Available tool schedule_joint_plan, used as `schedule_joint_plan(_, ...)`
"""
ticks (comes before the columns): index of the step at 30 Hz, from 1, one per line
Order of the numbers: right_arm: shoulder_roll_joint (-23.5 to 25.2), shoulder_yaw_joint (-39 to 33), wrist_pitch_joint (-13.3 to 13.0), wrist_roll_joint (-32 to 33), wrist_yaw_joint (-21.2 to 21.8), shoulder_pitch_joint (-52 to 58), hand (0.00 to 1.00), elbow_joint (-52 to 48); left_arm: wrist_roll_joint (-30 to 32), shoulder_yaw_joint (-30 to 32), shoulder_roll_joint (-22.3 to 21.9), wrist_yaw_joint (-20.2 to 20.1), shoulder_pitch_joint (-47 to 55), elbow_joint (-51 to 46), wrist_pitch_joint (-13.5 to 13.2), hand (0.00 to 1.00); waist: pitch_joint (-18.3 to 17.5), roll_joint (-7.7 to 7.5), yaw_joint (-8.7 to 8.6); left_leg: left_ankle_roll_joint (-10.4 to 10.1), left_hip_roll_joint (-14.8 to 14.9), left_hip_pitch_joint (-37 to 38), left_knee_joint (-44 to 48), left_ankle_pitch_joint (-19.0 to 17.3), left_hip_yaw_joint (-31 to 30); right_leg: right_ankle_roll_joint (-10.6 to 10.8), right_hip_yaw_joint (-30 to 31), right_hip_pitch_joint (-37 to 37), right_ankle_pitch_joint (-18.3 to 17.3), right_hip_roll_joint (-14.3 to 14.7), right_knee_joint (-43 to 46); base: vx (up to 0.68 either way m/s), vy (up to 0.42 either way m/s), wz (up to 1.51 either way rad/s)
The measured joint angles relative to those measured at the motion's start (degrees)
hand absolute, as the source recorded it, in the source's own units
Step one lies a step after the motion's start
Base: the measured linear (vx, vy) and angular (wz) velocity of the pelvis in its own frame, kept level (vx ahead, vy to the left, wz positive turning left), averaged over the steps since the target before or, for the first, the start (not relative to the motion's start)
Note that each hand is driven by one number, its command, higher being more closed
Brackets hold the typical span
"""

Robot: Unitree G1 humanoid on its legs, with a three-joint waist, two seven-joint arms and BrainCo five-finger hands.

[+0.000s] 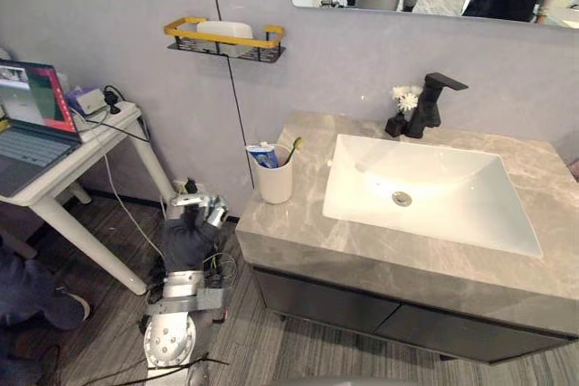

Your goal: Organize washtable

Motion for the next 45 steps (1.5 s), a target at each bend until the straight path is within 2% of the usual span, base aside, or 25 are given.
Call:
schedule_joint_plan(5,-0.8,1.8,0.4,-1.2,1.0,0.5,0.00,-1.2,-1.1,-3.9,0.8,-2.1,-1.6,6.3,1.5,1.00,-0.7,-0.18,0.07,-0.3,0.5,0.0,0.0,-0.4,1.9,-0.2,1.5,-0.8,0.2,0.5,-0.2,0.01,-0.005,-0.16)
schedule_joint_plan(9,-0.7,1.9,0.4,-1.2,1.1,0.8,0.00,-1.9,-0.9,-6.0,1.4,-2.1,-4.6,9.0,2.3,1.00,-0.7,-0.17,-0.04,-0.4,0.8,0.0,0.1,-0.6,2.8,-0.2,1.7,-0.9,0.2,0.7,-0.3,0.02,-0.006,-0.05)
schedule_joint_plan(18,-0.7,3.9,0.5,-1.9,2.2,1.9,0.00,-5.0,4.7,-8.0,3.0,-1.7,-10.2,12.0,2.6,1.00,-0.7,-0.40,-0.36,-0.6,0.8,-0.2,0.2,-1.0,4.8,-0.1,2.9,-1.8,0.3,0.7,-0.4,0.01,0.004,-0.07)
schedule_joint_plan(20,-0.5,4.6,0.5,-2.0,2.5,1.8,0.00,-6.1,5.6,-8.1,3.0,-1.1,-10.3,12.0,2.7,1.00,-0.7,-0.60,-1.36,-0.6,0.8,-0.9,0.3,-1.1,4.9,-0.1,3.1,-2.5,0.3,0.7,-0.4,0.01,-0.003,-0.05)
schedule_joint_plan(29,-0.3,5.0,0.5,-2.0,3.5,2.1,0.00,-7.0,5.6,-8.1,3.0,-0.5,-14.1,12.0,3.5,1.00,-0.1,-0.94,-1.44,-0.6,0.8,-1.9,0.8,-1.2,6.5,-0.2,3.8,-3.9,0.4,0.7,-0.4,0.01,-0.002,-0.04)
schedule_joint_plan(45,-0.5,9.1,0.4,-2.0,3.7,2.8,0.00,-12.1,7.0,-7.6,2.8,0.9,-14.9,12.3,3.8,1.00,1.6,-1.32,-1.41,-0.6,0.8,-2.5,0.9,-1.3,7.6,-0.2,4.7,-4.9,0.5,0.8,-0.4,0.00,-0.004,-0.02)
